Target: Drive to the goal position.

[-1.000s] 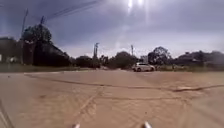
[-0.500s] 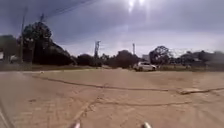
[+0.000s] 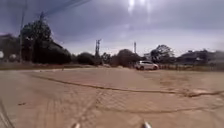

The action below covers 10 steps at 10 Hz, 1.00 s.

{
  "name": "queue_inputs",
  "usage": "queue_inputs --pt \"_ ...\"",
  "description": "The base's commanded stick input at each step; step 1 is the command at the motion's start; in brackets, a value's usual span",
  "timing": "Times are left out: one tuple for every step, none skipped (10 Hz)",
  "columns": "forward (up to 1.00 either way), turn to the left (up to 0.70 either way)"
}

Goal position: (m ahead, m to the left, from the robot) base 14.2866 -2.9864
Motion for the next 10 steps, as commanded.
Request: queue_inputs --pt "0.70 -0.35" --pt "0.70 -0.35" --pt "0.70 -0.21" --pt "0.70 -0.05" --pt "0.70 0.00" --pt "0.70 0.00" --pt "0.70 0.00" --pt "0.70 0.00" --pt "0.70 0.00" --pt "0.70 0.00"
